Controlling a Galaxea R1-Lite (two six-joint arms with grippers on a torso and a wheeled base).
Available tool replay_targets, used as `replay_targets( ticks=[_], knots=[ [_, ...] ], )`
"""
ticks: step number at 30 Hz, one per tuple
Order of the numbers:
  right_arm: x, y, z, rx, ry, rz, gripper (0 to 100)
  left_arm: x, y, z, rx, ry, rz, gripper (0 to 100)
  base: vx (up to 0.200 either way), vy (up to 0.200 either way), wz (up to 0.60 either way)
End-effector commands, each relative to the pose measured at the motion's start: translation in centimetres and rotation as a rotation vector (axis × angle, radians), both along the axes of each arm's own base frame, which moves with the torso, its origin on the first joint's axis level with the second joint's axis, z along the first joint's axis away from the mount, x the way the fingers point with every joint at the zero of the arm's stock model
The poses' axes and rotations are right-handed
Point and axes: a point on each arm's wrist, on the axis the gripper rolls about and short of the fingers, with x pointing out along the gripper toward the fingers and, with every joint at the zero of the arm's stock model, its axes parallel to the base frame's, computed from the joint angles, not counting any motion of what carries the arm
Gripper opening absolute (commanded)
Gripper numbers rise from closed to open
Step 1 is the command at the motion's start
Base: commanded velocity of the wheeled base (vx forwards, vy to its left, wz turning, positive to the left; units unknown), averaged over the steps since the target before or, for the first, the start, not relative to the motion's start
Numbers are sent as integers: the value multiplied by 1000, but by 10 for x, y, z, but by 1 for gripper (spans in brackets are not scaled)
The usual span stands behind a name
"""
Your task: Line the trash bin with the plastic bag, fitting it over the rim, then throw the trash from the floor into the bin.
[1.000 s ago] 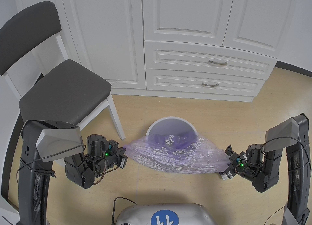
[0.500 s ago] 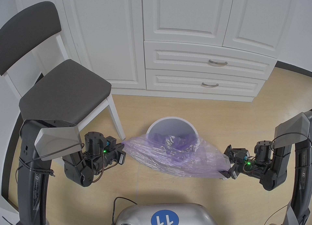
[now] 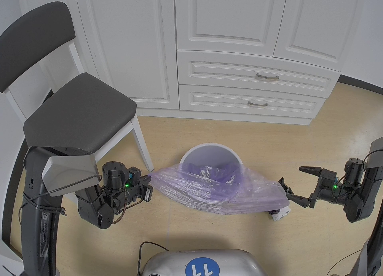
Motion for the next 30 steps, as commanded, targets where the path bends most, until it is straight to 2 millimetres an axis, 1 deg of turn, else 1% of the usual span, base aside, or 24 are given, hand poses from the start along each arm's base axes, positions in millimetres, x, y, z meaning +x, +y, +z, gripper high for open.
replay_targets(
  ticks=[1,5,8,11,15,17,19,22,25,26,27,29,30],
  knots=[
    [-2,-8,14,3,-54,-25,100,1,2,-2,1,3,5,0,0,0,0],
    [-2,-8,16,3,-59,-24,100,2,2,-2,-1,2,7,0,0,0,0],
    [0,-1,16,13,-53,-4,100,2,2,-1,-1,1,7,0,0,0,0],
    [6,27,14,21,-30,33,100,2,2,2,-4,-7,7,0,0,0,0],
    [9,65,16,-22,-10,-133,100,0,0,10,-9,-22,3,0,0,0,0],
    [4,85,18,-10,13,-186,100,-3,-1,16,-12,-28,-3,0,0,0,0],
    [-2,106,19,9,32,-200,100,-5,-2,23,-16,-41,-8,0,0,0,0],
    [-7,126,19,5,33,-216,100,-8,-7,31,-26,-62,-19,0,0,0,0],
    [-14,151,14,10,54,-236,100,-11,-16,40,-67,-110,-29,0,0,0,0],
    [-15,152,14,11,56,-235,100,-11,-16,41,-70,-113,-30,0,0,0,0],
    [-19,167,11,33,78,-240,100,-12,-20,44,-90,-130,-34,0,0,0,0],
    [-21,182,4,48,102,-262,100,-12,-22,45,-95,-138,-35,0,0,0,0],
    [-21,187,1,49,108,-270,100,-12,-23,45,-93,-139,-30,0,0,0,0]
  ],
)
